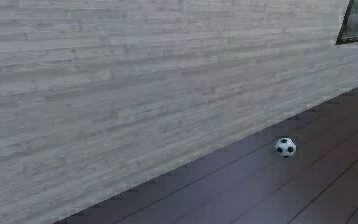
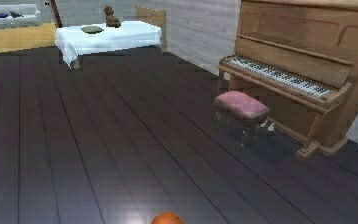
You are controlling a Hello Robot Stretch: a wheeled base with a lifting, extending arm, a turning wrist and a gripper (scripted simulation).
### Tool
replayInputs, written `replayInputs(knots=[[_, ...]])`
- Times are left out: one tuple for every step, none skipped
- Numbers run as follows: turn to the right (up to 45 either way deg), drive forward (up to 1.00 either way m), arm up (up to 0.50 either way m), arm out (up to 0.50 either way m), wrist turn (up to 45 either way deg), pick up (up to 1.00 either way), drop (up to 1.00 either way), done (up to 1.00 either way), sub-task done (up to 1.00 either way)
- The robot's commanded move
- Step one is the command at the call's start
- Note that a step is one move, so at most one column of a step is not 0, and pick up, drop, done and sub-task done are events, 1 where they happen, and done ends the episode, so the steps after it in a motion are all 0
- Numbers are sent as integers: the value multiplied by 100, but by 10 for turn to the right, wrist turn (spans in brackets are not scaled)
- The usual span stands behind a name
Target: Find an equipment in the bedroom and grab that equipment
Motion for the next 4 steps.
replayInputs(knots=[[0,0,20,0,0,0,0,0,0],[0,0,0,24,0,0,0,0,0],[0,0,0,0,450,0,0,0,0],[0,0,0,0,450,0,0,0,0]])
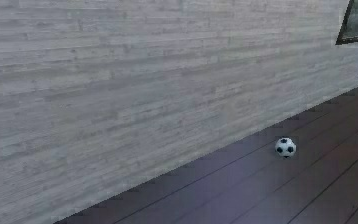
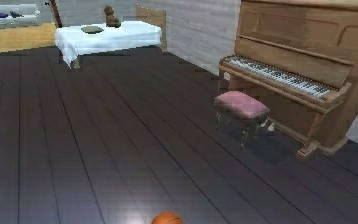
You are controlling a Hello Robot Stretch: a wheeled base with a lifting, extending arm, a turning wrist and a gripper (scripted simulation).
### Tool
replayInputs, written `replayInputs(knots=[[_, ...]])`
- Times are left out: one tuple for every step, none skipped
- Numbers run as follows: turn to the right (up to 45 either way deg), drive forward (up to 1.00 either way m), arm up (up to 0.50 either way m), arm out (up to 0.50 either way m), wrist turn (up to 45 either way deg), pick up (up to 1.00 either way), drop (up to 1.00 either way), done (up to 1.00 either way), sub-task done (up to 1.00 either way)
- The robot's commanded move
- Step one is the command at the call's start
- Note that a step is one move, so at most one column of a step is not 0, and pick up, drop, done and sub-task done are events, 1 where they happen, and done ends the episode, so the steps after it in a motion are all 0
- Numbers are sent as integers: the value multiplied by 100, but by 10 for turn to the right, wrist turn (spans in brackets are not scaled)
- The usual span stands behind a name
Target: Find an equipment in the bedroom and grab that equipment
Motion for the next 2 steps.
replayInputs(knots=[[0,0,0,0,450,0,0,0,0],[0,0,0,0,330,0,0,0,0]])
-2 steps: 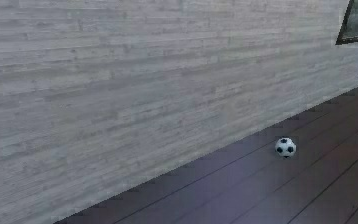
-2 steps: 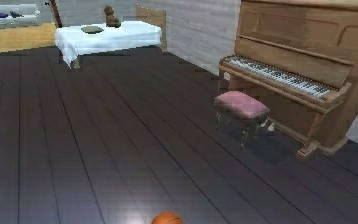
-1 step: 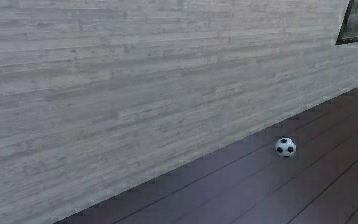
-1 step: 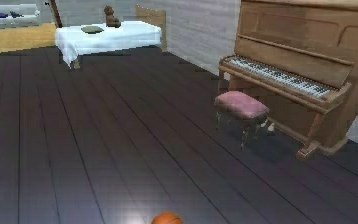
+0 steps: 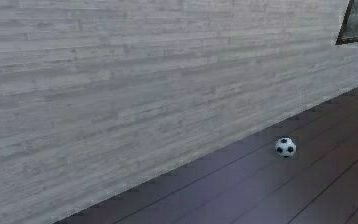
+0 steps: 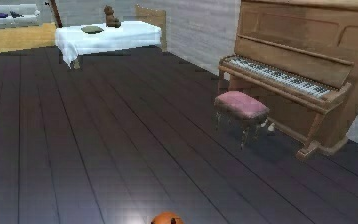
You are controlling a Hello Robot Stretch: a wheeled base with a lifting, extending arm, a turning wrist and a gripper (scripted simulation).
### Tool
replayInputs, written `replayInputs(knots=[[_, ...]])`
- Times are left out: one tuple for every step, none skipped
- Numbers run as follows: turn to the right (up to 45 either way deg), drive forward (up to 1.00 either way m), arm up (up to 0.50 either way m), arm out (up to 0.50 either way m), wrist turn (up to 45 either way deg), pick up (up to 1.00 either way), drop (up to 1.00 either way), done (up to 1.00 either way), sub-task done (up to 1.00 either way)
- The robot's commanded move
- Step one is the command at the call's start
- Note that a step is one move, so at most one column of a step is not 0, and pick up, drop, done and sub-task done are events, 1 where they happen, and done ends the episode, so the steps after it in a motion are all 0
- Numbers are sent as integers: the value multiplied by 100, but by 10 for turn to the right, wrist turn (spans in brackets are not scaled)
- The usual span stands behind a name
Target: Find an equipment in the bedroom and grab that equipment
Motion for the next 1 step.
replayInputs(knots=[[0,0,-30,0,0,0,0,0,0]])
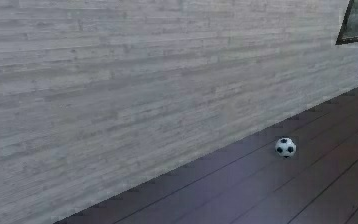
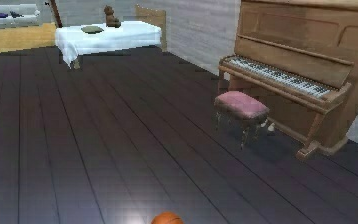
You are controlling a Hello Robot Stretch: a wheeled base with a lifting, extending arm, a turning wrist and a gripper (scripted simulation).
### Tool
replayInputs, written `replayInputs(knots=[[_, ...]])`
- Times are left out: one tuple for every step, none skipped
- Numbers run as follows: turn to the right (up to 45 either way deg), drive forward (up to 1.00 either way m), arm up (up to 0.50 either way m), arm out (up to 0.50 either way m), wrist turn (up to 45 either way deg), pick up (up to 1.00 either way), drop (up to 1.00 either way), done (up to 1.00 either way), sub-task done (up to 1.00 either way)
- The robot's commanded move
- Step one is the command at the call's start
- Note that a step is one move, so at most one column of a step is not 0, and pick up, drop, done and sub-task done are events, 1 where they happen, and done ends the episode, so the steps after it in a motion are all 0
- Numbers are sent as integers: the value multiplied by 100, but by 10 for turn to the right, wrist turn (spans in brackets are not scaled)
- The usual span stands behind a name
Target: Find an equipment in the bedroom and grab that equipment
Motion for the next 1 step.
replayInputs(knots=[[0,0,0,0,0,100,0,0,0]])
